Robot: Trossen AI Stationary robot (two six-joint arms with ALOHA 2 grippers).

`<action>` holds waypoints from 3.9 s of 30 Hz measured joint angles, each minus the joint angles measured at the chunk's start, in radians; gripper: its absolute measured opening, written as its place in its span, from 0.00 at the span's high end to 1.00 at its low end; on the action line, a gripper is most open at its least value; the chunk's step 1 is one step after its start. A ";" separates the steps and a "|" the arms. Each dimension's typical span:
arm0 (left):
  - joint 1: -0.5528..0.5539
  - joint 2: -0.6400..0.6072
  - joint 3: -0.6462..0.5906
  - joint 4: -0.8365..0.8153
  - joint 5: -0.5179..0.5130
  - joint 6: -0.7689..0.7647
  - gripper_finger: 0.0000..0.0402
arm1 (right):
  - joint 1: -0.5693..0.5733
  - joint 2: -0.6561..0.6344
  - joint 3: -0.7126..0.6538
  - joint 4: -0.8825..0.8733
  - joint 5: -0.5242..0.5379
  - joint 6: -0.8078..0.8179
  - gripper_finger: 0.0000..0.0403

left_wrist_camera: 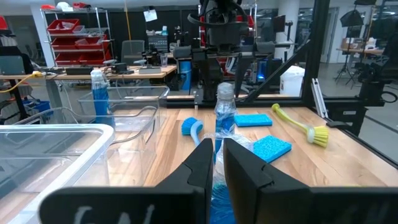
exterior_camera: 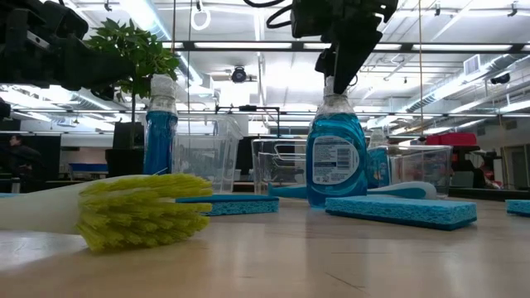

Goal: Pick & Place Kitchen Sink Supplies
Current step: Put the blue detergent into the right transparent bin

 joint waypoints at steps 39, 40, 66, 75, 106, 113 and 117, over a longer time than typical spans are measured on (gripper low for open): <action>0.000 0.000 0.000 0.000 0.000 0.000 0.89 | -0.056 -0.056 0.132 -0.142 -0.027 0.075 0.69; 0.000 0.000 0.000 0.000 0.000 0.000 0.89 | -0.064 -0.061 0.147 -0.156 -0.027 0.079 0.69; 0.000 0.000 0.000 0.000 0.000 0.000 0.89 | -0.471 -0.253 0.274 -0.405 0.114 0.016 0.69; 0.000 0.000 0.000 0.000 0.000 0.000 0.89 | -0.662 -0.282 0.274 -0.432 0.117 -0.161 0.69; 0.000 0.000 0.000 0.000 0.000 0.000 0.89 | -0.906 -0.253 0.016 -0.265 0.023 -0.850 0.69; 0.000 0.000 0.000 0.000 0.000 0.000 0.89 | -0.934 -0.253 -0.062 -0.237 -0.009 -0.916 0.69; 0.000 0.000 0.000 0.000 0.000 0.000 0.89 | -0.953 -0.253 -0.098 -0.221 -0.011 -0.910 0.69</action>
